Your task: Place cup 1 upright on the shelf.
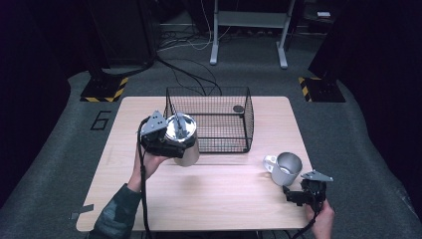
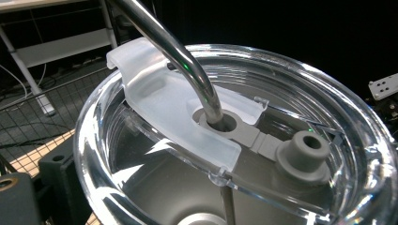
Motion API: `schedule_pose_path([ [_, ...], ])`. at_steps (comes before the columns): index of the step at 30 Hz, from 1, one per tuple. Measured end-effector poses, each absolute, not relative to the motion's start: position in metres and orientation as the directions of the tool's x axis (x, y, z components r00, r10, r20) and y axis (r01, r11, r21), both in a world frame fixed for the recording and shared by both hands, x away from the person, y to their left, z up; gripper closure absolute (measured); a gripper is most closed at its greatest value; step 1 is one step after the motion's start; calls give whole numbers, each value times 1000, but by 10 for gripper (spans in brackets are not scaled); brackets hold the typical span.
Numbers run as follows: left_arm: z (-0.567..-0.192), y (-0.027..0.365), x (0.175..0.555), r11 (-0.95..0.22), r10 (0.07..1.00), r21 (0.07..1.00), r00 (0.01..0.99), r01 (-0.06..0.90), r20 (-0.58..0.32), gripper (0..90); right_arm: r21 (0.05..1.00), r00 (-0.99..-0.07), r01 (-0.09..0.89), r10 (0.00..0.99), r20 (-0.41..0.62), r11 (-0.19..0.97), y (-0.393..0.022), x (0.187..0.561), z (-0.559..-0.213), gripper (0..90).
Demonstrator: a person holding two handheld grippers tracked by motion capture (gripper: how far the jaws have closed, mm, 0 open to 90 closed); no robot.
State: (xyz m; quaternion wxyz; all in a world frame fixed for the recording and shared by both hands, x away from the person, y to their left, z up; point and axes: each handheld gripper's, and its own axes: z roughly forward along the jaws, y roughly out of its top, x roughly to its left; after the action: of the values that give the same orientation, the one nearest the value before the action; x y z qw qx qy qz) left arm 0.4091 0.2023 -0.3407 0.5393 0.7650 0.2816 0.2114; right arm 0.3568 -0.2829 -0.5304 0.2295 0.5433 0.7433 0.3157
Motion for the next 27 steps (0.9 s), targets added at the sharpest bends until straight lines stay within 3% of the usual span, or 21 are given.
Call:
schedule_pose_path([
  [27, -310, 195, 456, -277, 691, 941, 720, 195, 55, 36, 722, -308, 659, 951, 2, 212, -283, 357, -530, 0],
])
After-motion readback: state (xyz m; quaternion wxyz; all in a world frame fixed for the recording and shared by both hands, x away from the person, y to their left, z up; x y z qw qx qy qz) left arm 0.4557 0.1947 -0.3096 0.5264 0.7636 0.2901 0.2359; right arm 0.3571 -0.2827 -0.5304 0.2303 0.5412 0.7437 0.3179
